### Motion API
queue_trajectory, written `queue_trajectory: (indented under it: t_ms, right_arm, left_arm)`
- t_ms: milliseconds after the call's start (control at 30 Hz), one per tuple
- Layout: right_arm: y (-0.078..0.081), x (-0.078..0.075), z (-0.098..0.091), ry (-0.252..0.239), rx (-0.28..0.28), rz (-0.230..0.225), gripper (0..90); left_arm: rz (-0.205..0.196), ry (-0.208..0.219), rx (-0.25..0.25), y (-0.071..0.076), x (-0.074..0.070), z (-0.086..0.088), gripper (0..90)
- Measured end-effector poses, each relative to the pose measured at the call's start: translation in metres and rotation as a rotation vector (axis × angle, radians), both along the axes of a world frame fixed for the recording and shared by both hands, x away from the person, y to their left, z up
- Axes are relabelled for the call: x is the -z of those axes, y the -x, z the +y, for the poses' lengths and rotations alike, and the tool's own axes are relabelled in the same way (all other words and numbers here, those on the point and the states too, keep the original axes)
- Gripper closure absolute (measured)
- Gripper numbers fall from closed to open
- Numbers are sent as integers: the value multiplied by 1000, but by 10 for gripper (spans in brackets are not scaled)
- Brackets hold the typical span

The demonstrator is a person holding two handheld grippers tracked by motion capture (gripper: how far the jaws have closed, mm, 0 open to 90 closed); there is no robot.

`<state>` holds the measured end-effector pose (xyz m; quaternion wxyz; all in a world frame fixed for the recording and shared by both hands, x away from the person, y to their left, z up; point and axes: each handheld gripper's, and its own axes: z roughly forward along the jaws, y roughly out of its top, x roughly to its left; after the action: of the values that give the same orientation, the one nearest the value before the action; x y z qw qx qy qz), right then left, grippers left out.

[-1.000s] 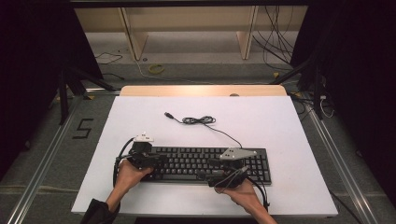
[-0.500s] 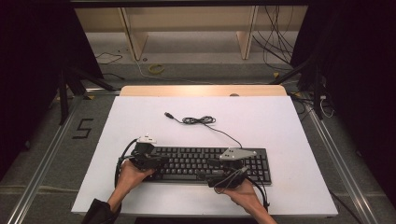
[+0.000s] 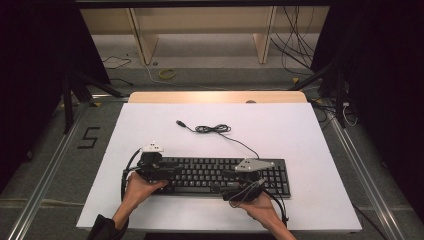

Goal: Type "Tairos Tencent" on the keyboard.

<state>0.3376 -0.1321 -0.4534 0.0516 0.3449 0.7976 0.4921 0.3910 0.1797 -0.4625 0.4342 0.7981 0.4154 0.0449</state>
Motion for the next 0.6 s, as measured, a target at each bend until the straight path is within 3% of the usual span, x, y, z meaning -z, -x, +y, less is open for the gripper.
queue_trajectory:
  t_ms: [200, 600]
  right_arm:
    - [0, 0, 0, -2, 0, 0, 340]
    - [-1, -2, 5, -7, -8, -4, 351]
  left_arm:
    - [3, 23, -10, 3, -1, 0, 474]
    - [-19, 76, -26, 9, -6, 7, 363]
